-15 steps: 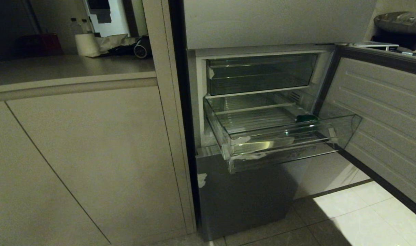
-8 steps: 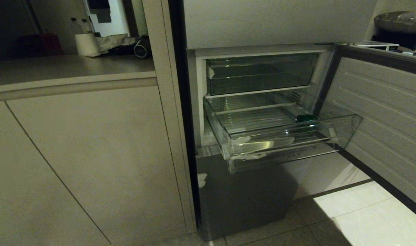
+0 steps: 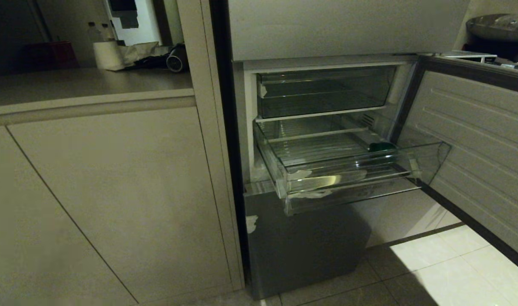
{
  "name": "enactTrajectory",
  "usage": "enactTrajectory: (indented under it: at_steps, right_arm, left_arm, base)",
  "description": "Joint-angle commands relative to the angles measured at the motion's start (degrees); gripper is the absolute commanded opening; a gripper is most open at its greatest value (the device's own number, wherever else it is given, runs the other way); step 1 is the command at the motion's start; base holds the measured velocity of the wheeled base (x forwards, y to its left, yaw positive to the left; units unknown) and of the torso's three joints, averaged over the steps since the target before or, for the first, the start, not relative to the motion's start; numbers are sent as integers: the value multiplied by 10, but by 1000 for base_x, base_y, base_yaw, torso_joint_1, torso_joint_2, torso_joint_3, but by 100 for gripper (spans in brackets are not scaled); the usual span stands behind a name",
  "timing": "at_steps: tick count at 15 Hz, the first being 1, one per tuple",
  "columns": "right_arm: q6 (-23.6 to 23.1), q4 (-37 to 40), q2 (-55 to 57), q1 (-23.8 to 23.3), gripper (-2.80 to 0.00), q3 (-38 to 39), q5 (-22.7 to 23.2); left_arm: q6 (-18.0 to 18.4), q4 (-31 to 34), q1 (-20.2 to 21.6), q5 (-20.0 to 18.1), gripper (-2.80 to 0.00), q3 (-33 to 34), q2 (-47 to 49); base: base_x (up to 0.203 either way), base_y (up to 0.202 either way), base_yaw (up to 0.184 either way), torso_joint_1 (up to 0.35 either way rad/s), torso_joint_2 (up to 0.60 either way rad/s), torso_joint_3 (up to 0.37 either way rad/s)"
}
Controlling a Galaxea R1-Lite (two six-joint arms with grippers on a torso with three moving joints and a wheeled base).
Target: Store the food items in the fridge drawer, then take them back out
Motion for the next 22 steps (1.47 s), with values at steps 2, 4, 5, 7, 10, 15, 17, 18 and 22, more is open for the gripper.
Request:
enactTrajectory:
  at_steps: [2, 4, 5, 7, 10, 15, 17, 18, 22]
  right_arm:
    - [37, 12, -6, -2, -280, -131, 20]
    - [60, 13, -9, 3, -280, -183, 75]
    - [68, 12, -12, 15, -280, -194, 125]
    - [98, 13, -16, 88, -280, -197, 191]
    - [129, 15, -21, 221, -280, -168, 216]
    - [217, 14, -57, 487, -280, -53, 220]
    - [239, 17, -93, 538, -280, 41, 208]
    - [238, 18, -108, 574, -280, 80, 179]
    - [163, 31, -160, 784, -280, 212, -180]
  left_arm:
    - [0, 0, 0, 0, -280, 0, 1]
    - [0, 0, 0, 0, -280, 0, 1]
    - [0, 0, 0, 0, -280, 0, 1]
    - [0, 0, 0, 0, -280, 0, 1]
    - [0, 0, 0, 0, -280, 0, 1]
    - [0, 0, 0, 0, -280, 0, 1]
    - [0, 0, 0, 0, -280, 0, 1]
    - [0, 0, 0, 0, -280, 0, 1]
    - [0, 0, 0, 0, -280, 0, 1]
  base:
    - [0, 0, 0, 0, 0, 0]
    - [0, 0, 0, 0, 0, 0]
    - [0, 0, 0, 0, 0, 0]
    - [0, 0, 0, 0, 0, 0]
    - [0, 0, 0, 0, 0, 0]
    - [0, 0, 0, 0, 0, 0]
    - [0, 0, 0, 0, 0, 0]
    - [0, 0, 0, 0, 0, 0]
    - [0, 0, 0, 0, 0, 0]
